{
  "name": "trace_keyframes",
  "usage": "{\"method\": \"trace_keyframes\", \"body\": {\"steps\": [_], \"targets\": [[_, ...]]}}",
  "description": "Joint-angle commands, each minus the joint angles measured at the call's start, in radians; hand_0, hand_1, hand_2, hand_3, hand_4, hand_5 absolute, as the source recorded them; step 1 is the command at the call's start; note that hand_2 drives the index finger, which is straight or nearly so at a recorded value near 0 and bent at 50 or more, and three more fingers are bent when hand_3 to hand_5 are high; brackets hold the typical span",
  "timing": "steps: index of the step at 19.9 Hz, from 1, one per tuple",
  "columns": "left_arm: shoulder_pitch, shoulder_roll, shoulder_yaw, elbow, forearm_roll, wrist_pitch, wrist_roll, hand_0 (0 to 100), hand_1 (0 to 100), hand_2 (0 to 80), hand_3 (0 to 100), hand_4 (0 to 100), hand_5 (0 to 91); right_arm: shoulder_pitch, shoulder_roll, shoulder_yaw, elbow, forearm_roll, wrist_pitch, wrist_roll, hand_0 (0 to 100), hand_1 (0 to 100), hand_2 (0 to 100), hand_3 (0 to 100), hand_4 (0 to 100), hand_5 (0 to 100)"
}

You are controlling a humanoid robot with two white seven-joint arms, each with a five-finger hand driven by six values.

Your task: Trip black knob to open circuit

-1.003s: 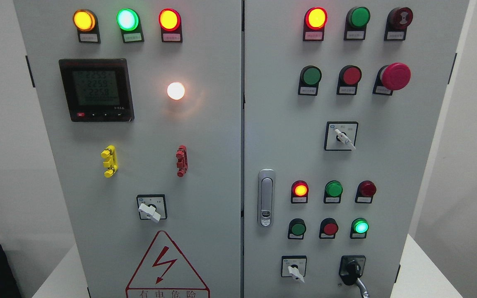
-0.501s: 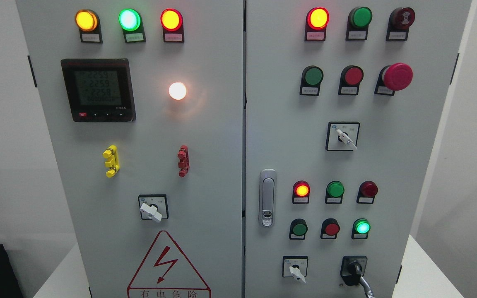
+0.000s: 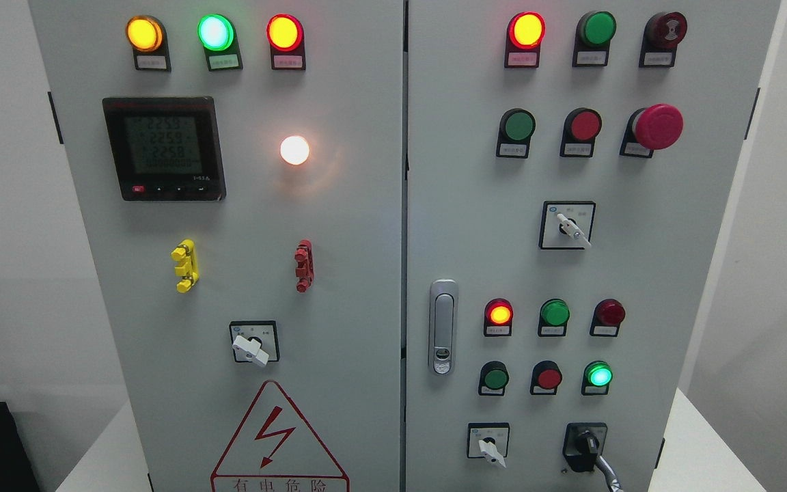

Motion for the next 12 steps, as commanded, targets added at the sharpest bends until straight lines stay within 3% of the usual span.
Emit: {"method": "trace_keyframes", "body": {"steps": [1,12], "targets": [[0.0,-0.001,0.001,0.001,0.002,0.001,0.0,12,39,0.0,0,0,0.0,0.0,-0.006,-0.015,-0.024,-0.003,-0.015,0.005,84,89,0,100,95,86],[0.0,-0.001,0.001,0.001,0.002,0.001,0.0,12,39,0.0,0,0,0.0,0.035,-0.004,-0.02,-0.066,-0.003,-0.02,0.003,87,91,0,100,95,85]]}}
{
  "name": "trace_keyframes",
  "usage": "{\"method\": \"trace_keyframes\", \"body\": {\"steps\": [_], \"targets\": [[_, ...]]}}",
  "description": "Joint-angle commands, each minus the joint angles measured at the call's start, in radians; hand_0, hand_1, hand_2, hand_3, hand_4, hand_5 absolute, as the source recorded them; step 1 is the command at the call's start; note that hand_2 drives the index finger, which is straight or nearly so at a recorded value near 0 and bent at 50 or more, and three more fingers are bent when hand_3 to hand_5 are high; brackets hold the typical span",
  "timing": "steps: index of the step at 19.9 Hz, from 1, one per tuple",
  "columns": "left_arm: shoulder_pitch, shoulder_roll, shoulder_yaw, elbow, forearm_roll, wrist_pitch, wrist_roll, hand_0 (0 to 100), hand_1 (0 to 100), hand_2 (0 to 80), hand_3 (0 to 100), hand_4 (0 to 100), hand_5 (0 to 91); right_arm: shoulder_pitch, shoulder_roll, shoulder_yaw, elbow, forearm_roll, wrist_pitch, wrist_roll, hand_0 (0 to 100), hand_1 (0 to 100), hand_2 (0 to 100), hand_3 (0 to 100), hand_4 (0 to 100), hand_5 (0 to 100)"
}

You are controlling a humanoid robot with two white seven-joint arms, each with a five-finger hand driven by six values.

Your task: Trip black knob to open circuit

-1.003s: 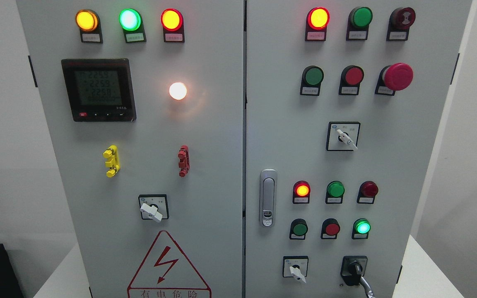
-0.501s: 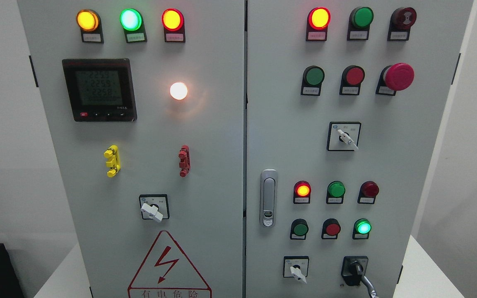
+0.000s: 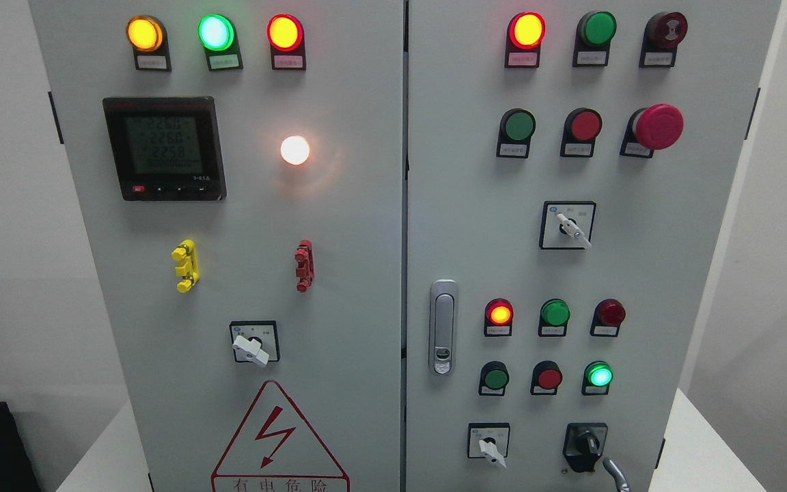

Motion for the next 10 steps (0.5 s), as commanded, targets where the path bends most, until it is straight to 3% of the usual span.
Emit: {"method": "trace_keyframes", "body": {"steps": [1,7,9,10], "targets": [[0.0,-0.001,0.001,0.001,0.002,0.001,0.0,12,39,0.0,0,0,0.0,0.013,-0.003,-0.008,-0.048,-0.002,-0.014,0.003,88,92,1,100,95,84],[0.0,-0.001,0.001,0.001,0.002,0.001,0.0,12,39,0.0,0,0,0.0,0.078,0.003,-0.009,-0.097,-0.002,-0.014,0.003,99,89,0,100,90,77],[0.0,-0.001,0.001,0.001,0.002,0.0,0.0,12,39,0.0,0,0,0.0,0.098,0.009,-0.009,-0.112,-0.002,-0.015,0.003,93,73,0,96,82,74],[0.0,-0.001,0.001,0.001,0.002,0.001,0.0,12,39,0.0,0,0,0.0,0.108,0.014,-0.009,-0.118,-0.002,-0.015,0.005,84,57,0,90,75,64]]}}
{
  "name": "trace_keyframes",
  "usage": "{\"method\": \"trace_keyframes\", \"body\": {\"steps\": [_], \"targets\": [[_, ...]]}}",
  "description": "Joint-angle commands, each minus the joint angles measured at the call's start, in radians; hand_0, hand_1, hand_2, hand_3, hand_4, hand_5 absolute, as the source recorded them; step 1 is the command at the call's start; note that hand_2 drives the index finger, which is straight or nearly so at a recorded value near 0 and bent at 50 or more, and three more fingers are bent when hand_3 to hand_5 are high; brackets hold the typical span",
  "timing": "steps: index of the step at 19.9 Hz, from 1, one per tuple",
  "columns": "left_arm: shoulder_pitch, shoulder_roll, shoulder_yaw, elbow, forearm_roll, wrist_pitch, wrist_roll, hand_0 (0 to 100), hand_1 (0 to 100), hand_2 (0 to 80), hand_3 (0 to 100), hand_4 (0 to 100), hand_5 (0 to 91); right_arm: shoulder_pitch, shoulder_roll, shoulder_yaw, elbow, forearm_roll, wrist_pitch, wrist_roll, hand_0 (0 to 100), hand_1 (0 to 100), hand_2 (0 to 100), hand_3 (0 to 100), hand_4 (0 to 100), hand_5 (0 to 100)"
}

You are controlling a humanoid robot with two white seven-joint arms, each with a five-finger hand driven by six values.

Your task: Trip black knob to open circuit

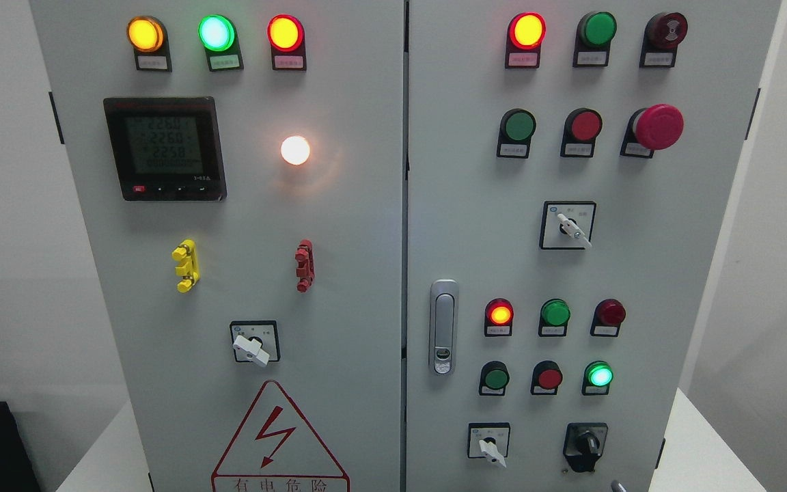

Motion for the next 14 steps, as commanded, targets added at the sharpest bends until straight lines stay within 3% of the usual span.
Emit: {"method": "trace_keyframes", "body": {"steps": [1,2,4,5,7,10,14], "targets": [[0.0,-0.001,0.001,0.001,0.002,0.001,0.0,12,39,0.0,0,0,0.0,0.017,0.009,-0.007,-0.041,-0.002,-0.02,0.004,68,45,0,78,63,52],[0.0,-0.001,0.001,0.001,0.002,0.001,0.0,12,39,0.0,0,0,0.0,0.029,0.012,-0.007,-0.044,-0.002,-0.03,0.004,61,44,0,72,58,48],[0.0,-0.001,0.001,0.001,0.002,0.001,0.0,12,39,0.0,0,0,0.0,0.054,0.015,-0.006,-0.057,-0.002,-0.044,0.006,34,30,0,42,35,29],[0.0,-0.001,0.001,0.001,0.002,0.001,0.0,12,39,0.0,0,0,0.0,0.066,0.023,-0.004,-0.063,-0.004,-0.047,0.009,29,29,0,41,34,28],[0.0,-0.001,0.001,0.001,0.002,0.001,0.0,12,39,0.0,0,0,0.0,0.086,0.034,-0.005,-0.072,-0.004,-0.049,0.009,14,14,0,24,17,13],[0.0,-0.001,0.001,0.001,0.002,0.001,0.0,12,39,0.0,0,0,0.0,0.114,0.048,-0.004,-0.086,-0.035,-0.049,0.017,4,2,0,15,7,1],[-0.002,-0.001,0.001,0.001,0.002,0.001,0.0,12,39,0.0,0,0,0.0,0.115,0.061,-0.007,-0.089,-0.038,-0.047,0.017,2,0,0,11,3,0]]}}
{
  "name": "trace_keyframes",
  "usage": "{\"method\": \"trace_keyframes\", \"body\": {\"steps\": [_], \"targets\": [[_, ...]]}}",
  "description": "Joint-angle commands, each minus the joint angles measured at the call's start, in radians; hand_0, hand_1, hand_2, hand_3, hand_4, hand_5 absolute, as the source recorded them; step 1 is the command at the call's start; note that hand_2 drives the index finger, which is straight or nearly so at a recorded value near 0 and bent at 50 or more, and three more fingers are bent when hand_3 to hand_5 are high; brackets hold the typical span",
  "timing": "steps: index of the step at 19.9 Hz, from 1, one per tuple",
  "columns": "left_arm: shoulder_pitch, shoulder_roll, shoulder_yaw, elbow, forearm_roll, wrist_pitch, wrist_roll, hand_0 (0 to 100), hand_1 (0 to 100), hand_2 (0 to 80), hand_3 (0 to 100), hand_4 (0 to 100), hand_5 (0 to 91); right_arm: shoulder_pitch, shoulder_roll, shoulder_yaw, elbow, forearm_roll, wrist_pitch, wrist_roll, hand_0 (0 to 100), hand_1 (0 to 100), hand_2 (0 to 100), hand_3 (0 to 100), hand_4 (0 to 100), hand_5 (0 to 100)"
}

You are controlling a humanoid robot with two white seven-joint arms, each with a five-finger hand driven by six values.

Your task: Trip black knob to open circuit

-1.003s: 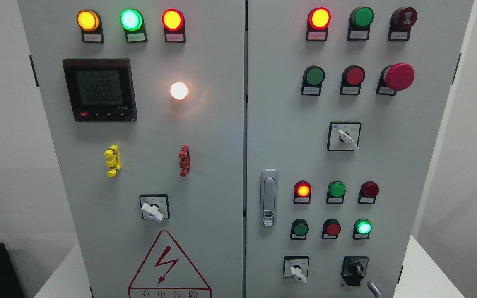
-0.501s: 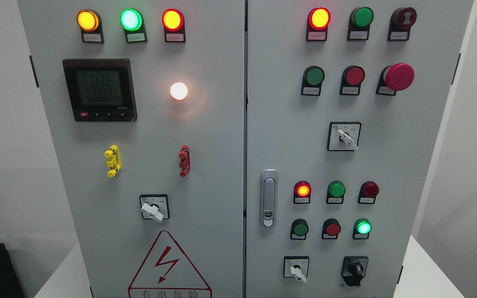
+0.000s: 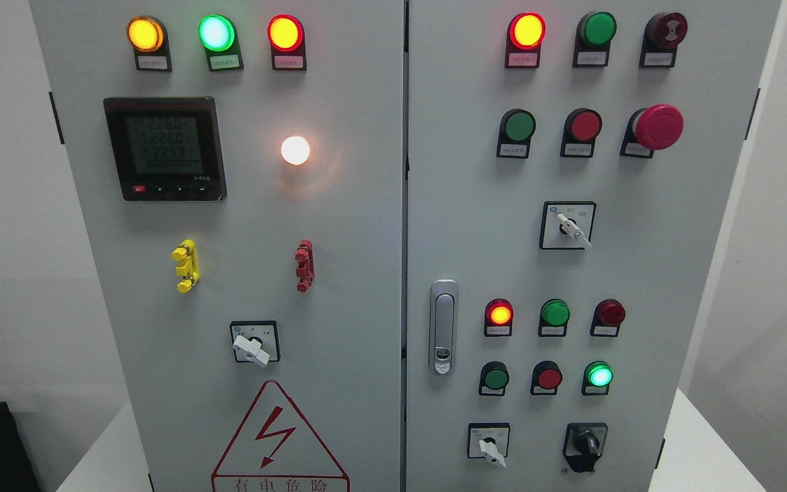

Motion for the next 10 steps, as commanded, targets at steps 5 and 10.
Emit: {"method": "trace_keyframes", "body": {"steps": [5,10], "targets": [[-0.002,-0.001,0.001,0.001,0.002,0.001,0.0,12,39,0.0,0,0,0.0,-0.003,0.009,-0.008,-0.024,-0.005,-0.01,0.006,2,0,0,10,1,0],[0.0,-0.001,0.001,0.001,0.002,0.001,0.0,12,39,0.0,0,0,0.0,-0.003,0.011,-0.009,-0.025,-0.005,-0.01,0.008,2,0,0,10,0,0]]}}
